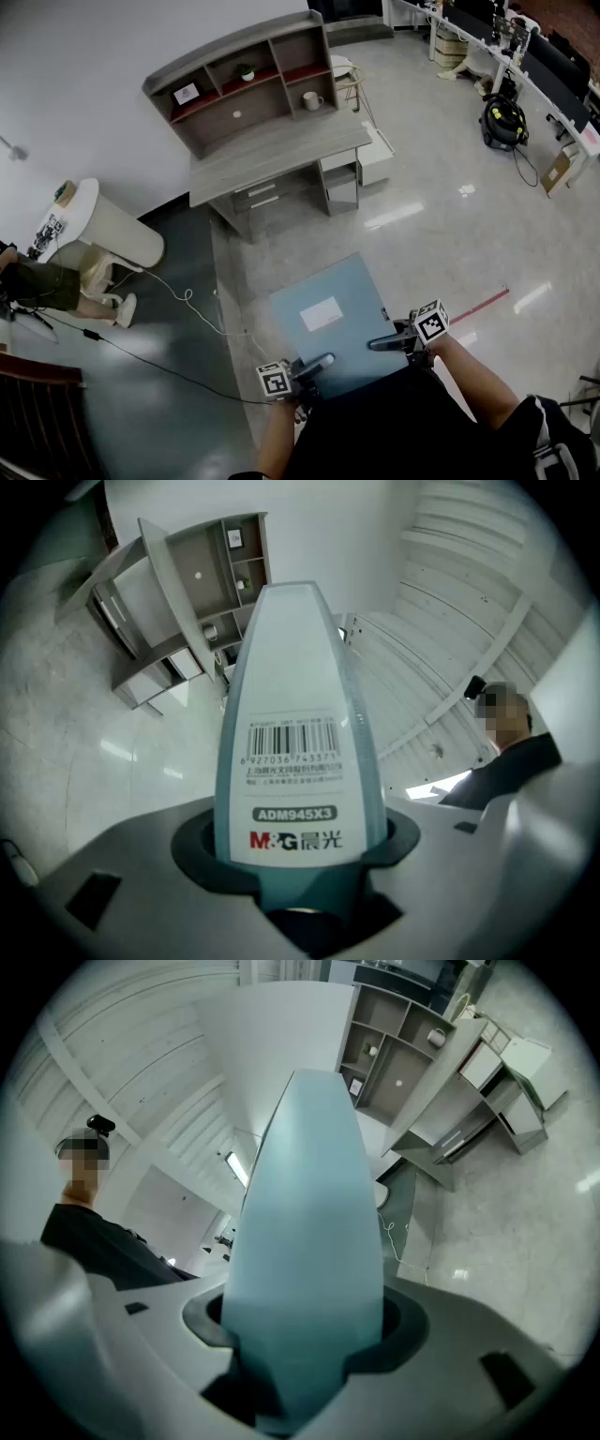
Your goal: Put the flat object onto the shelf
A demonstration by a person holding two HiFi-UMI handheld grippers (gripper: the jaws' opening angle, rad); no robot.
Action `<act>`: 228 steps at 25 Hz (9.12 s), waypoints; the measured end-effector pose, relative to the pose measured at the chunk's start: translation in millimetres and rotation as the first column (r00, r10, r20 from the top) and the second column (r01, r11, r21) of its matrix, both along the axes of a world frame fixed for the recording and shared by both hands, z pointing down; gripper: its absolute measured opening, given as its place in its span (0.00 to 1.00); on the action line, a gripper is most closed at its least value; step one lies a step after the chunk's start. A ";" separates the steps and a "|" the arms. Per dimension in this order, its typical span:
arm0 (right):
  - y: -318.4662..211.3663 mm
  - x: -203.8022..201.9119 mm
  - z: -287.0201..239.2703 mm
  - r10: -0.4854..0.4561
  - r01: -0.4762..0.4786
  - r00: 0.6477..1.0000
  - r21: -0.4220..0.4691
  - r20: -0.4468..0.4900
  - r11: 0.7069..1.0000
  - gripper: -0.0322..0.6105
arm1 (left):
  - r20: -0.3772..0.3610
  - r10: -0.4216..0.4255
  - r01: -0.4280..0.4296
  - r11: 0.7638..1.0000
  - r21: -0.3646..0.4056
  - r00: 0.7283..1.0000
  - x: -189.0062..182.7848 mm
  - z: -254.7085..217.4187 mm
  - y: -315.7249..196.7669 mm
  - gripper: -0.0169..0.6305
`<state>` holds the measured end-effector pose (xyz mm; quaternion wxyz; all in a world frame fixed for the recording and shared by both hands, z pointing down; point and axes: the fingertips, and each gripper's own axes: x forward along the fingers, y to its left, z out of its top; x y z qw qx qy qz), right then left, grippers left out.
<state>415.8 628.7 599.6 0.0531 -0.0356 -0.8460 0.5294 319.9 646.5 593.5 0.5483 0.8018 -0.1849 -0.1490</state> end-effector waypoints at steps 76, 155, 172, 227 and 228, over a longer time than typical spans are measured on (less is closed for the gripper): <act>-350.6 -181.0 45.3 -0.144 0.132 0.987 -0.162 -0.068 0.978 0.50 | -0.030 -0.217 0.214 0.974 -0.066 0.976 -178.4 47.8 -333.8 0.47; -763.5 -435.3 76.8 -0.464 0.447 0.884 -0.189 -0.054 0.874 0.54 | 0.210 -0.532 0.565 0.811 -0.155 0.821 -416.2 71.5 -716.8 0.51; -827.5 -496.3 103.3 -0.318 0.278 0.937 -0.249 -0.141 0.928 0.54 | 0.233 -0.383 0.439 0.850 -0.291 0.894 -489.0 107.6 -792.8 0.55; -925.3 -571.7 221.9 0.113 -0.268 0.894 -0.316 -0.434 0.910 0.60 | 0.266 0.017 0.111 0.882 -0.458 0.964 -594.0 236.8 -932.5 0.61; -926.4 -571.9 223.1 0.113 -0.272 0.890 -0.316 -0.442 0.909 0.60 | 0.268 0.016 0.114 0.879 -0.462 0.963 -594.7 237.8 -933.4 0.61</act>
